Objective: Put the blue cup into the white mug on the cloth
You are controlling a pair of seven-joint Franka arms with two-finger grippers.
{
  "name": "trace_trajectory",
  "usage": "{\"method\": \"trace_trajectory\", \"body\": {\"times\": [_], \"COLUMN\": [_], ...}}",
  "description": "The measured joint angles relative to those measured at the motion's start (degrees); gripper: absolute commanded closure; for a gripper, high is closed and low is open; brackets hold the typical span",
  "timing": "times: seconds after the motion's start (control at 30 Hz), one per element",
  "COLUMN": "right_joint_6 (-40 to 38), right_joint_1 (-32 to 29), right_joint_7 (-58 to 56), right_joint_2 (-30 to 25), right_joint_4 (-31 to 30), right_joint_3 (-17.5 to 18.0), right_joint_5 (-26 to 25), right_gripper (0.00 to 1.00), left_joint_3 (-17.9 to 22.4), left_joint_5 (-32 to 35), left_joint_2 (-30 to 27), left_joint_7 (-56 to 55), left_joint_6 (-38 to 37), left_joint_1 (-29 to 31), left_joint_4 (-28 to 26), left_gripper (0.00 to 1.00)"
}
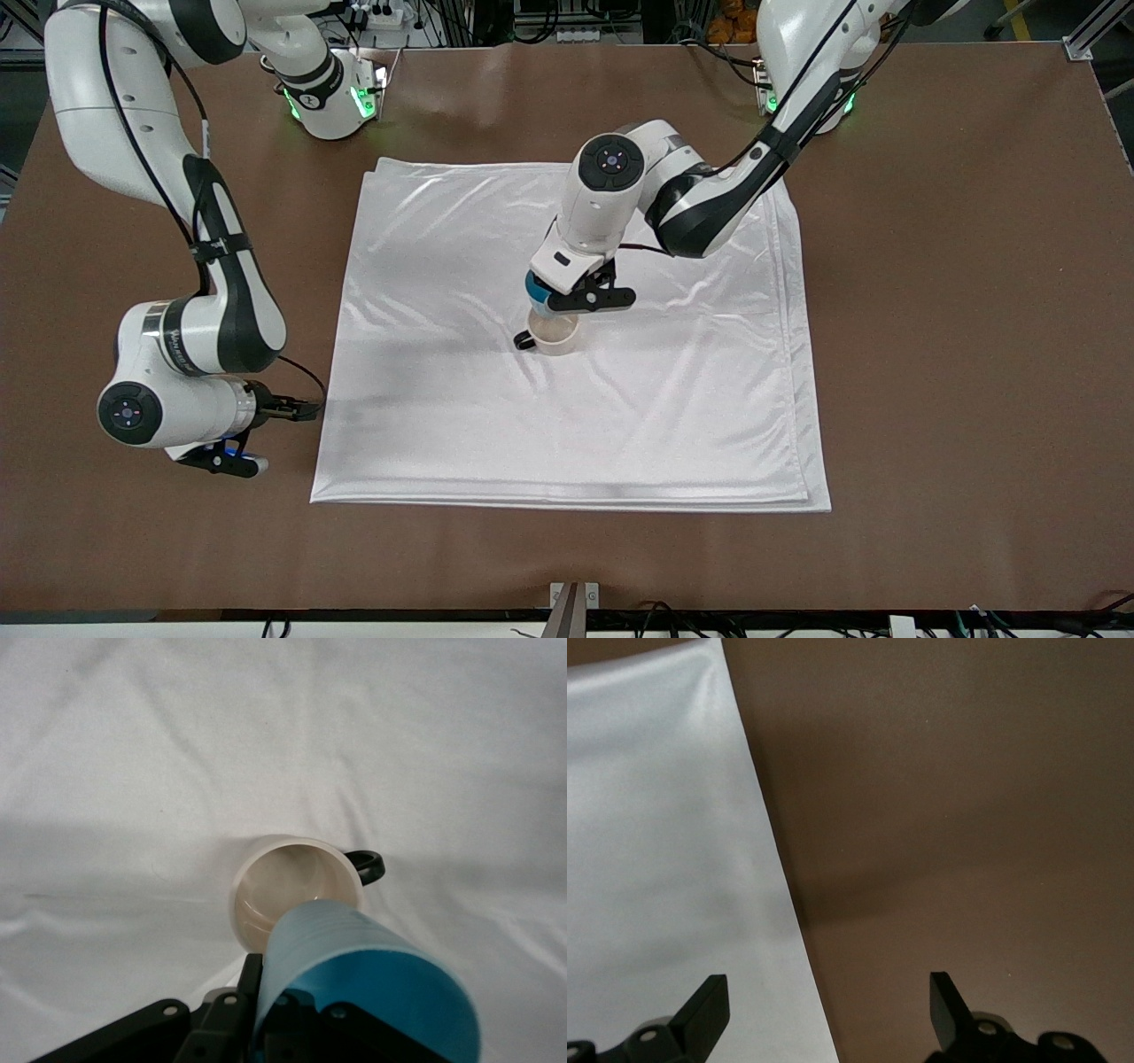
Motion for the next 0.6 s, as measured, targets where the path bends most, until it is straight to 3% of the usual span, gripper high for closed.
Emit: {"method": "trace_trajectory", "body": {"times": [0.13,0.27,0.6], "right_joint_6": [-2.2,-2.2,6.7], "right_joint_1": [0.0,0.1,0.1], "right_joint_7": [-1.0,-1.1,-1.9], "right_joint_2": [-2.1,-5.4,-15.8], "right_joint_4": [-0.4,-3.5,-21.1], "right_joint_3": [0.3,0.6,0.7], "right_joint_5": [0.0,0.0,0.0], "right_gripper": [0.00,0.00,0.00], "left_joint_3": [4.3,6.1,6.6], "left_joint_5": [0.0,0.0,0.0], "left_joint_2": [0.8,1.9,4.4], "left_joint_7": [0.0,0.0,0.0], "left_joint_6": [1.1,1.7,2.0], "left_joint_1": [-3.6,-5.2,-6.0], "left_joint_4": [0.0,0.7,2.7], "left_gripper": [1.00,1.00,1.00]}}
